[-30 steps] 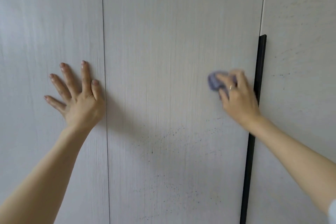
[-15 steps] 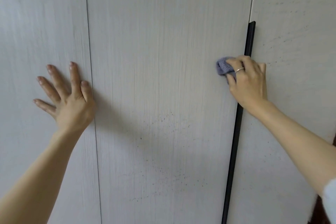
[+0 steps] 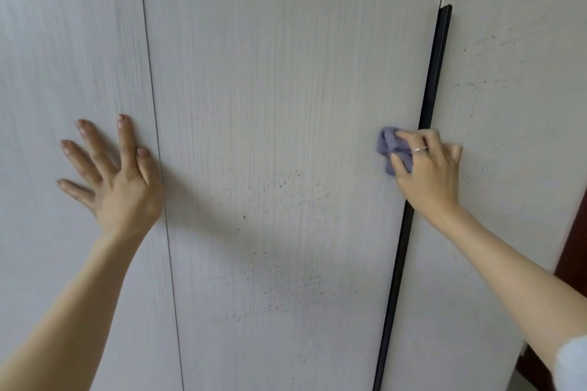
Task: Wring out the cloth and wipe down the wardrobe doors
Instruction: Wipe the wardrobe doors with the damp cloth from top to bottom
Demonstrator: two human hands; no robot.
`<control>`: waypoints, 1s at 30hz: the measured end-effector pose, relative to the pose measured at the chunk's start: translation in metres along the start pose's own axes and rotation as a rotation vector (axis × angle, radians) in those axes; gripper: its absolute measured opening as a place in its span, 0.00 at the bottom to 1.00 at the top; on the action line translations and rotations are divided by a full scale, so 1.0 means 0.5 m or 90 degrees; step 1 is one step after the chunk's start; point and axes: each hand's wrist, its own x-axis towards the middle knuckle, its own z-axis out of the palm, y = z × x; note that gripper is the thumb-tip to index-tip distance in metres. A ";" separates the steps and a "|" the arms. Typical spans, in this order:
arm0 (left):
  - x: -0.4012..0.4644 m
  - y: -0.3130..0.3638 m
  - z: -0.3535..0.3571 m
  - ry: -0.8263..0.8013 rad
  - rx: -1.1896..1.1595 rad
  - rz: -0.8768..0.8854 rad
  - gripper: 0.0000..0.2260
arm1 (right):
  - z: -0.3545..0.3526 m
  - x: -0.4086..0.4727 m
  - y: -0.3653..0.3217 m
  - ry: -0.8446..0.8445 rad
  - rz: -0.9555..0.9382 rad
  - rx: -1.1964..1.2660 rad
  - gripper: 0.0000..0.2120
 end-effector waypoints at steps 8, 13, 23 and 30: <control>-0.039 -0.027 0.017 -0.018 -0.002 -0.022 0.23 | 0.048 -0.267 -0.098 -0.199 -0.421 0.046 0.15; -0.041 -0.033 0.021 -0.012 0.005 -0.008 0.23 | 0.038 -0.148 -0.115 -0.124 -0.179 0.080 0.14; -0.045 -0.045 0.022 -0.010 0.007 0.008 0.23 | 0.063 -0.215 -0.225 -0.267 -0.410 0.188 0.09; -0.046 -0.048 0.030 -0.005 0.012 0.006 0.22 | 0.053 -0.011 -0.198 -0.007 0.009 0.248 0.14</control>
